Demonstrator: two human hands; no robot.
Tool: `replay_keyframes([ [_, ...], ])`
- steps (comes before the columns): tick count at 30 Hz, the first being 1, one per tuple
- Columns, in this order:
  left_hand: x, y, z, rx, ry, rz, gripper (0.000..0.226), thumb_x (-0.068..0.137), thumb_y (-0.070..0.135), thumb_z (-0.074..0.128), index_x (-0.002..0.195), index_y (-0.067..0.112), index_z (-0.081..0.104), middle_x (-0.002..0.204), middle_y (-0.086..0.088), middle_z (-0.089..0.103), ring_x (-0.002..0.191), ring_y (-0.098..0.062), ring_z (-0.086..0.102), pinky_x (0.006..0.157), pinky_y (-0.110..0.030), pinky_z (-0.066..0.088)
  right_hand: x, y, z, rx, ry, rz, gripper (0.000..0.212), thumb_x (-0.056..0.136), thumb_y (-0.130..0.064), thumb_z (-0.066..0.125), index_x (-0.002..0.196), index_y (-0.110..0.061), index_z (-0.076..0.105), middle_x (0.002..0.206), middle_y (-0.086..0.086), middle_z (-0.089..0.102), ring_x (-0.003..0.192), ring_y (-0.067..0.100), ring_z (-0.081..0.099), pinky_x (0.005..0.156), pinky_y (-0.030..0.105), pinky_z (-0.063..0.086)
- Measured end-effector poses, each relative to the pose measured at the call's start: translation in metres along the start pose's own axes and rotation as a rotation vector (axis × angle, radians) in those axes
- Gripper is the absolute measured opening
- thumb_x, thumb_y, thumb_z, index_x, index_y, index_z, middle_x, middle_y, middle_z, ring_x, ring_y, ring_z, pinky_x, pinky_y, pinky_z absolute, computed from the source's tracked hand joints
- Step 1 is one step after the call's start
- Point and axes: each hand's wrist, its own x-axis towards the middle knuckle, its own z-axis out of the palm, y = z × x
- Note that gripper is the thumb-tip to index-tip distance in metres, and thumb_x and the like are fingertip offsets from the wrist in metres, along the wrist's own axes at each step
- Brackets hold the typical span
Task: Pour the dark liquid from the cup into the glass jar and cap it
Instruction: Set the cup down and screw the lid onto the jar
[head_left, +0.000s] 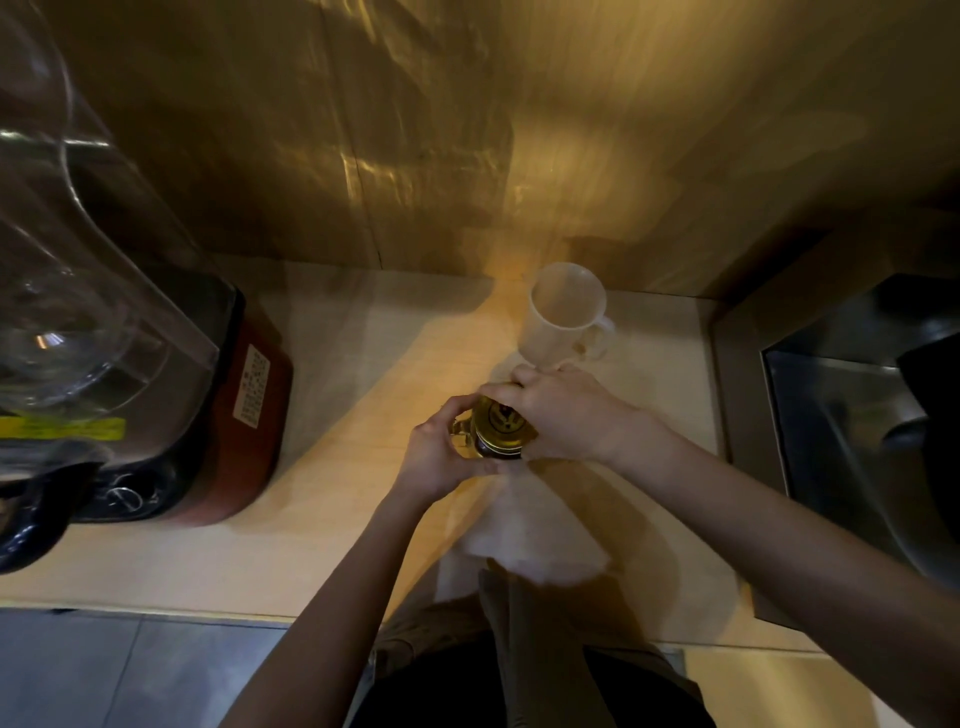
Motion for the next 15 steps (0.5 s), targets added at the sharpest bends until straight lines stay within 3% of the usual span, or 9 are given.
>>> replay_keyframes([
  [6, 0.0008, -0.0013, -0.0001, -0.005, -0.004, -0.008, 0.082, 0.049, 0.038, 0.086, 0.121, 0.023, 0.049, 0.109, 0.015, 0.056, 0.099, -0.003, 0.052, 0.074, 0.004, 0.034, -0.0018, 0.0053, 0.0003, 0.102, 0.125, -0.027, 0.056, 0.073, -0.028, 0.074, 0.119, -0.011, 0.049, 0.117, 0.009, 0.055, 0.108, 0.025, 0.049, 0.088, 0.037, 0.048],
  [9, 0.001, -0.0026, 0.0006, -0.012, -0.009, -0.005, 0.082, 0.05, 0.04, 0.085, 0.121, 0.026, 0.048, 0.111, 0.017, 0.055, 0.103, -0.002, 0.051, 0.077, 0.004, 0.033, -0.0018, 0.0044, 0.0027, 0.14, 0.113, -0.063, 0.065, 0.072, -0.02, 0.076, 0.128, -0.014, 0.041, 0.124, 0.009, 0.053, 0.113, 0.025, 0.049, 0.091, 0.039, 0.048],
  [15, 0.0011, -0.0024, 0.0007, -0.013, -0.003, -0.003, 0.083, 0.05, 0.039, 0.085, 0.122, 0.023, 0.048, 0.112, 0.014, 0.055, 0.104, -0.002, 0.051, 0.078, 0.004, 0.034, 0.0024, 0.0061, 0.0085, 0.085, 0.083, -0.038, 0.091, 0.069, -0.028, 0.079, 0.142, -0.018, 0.025, 0.138, 0.014, 0.037, 0.123, 0.031, 0.036, 0.099, 0.04, 0.04],
])
